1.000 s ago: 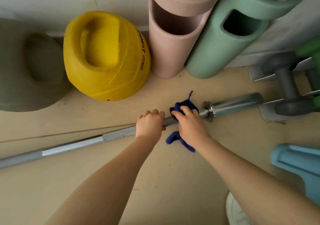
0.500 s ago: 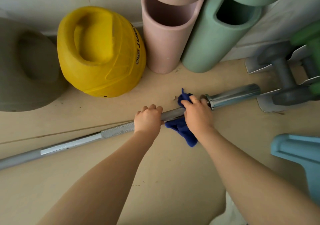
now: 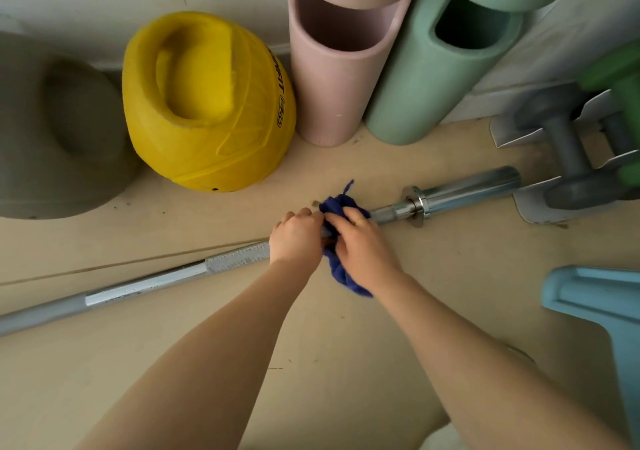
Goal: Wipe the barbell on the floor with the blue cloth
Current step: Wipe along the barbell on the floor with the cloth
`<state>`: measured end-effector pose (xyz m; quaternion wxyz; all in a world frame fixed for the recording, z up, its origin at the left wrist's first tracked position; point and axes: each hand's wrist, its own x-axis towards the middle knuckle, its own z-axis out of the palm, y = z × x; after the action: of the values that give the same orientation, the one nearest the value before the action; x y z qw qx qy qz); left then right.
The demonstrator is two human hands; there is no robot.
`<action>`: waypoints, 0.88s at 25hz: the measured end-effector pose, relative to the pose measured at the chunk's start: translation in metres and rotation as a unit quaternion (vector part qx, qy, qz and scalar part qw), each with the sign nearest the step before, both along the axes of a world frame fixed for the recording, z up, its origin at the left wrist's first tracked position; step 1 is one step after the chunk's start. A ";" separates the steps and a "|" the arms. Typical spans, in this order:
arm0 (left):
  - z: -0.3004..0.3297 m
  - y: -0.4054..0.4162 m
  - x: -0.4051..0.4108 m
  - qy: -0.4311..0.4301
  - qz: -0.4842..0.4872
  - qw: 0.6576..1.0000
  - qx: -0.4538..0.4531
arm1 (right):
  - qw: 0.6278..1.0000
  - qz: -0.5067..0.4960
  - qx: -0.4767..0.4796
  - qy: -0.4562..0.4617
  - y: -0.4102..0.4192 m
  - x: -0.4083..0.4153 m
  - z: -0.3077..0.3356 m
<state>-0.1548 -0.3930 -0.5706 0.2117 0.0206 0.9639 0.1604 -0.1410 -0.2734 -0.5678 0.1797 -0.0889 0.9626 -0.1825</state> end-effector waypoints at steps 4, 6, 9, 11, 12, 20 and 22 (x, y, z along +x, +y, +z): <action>0.000 -0.031 0.015 0.028 -0.015 0.998 0.053 | 0.990 -0.098 0.089 0.049 0.017 -0.009 0.004; 0.000 -0.050 0.029 0.027 0.003 0.999 0.045 | 0.999 -0.029 0.010 0.023 -0.018 0.003 0.007; 0.001 -0.079 0.043 0.018 0.022 0.999 0.022 | 0.997 0.072 0.000 -0.014 -0.024 0.003 0.007; 0.002 -0.100 0.050 0.017 0.035 0.999 0.003 | 0.997 0.006 0.074 -0.019 -0.004 -0.011 0.007; 0.002 -0.110 0.054 0.017 0.044 0.999 -0.016 | 0.994 -0.024 0.108 -0.012 -0.005 -0.011 0.008; -0.001 -0.144 0.078 0.027 0.101 0.993 -0.062 | 0.997 -0.014 0.056 -0.045 -0.069 0.012 0.007; -0.003 -0.146 0.079 0.030 0.109 0.992 -0.047 | 0.995 -0.039 0.089 -0.027 -0.084 0.021 0.006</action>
<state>-0.0761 -0.5387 -0.5736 0.1646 -0.0900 0.9727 0.1366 -0.1203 -0.3571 -0.5615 0.2059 -0.0294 0.9725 -0.1052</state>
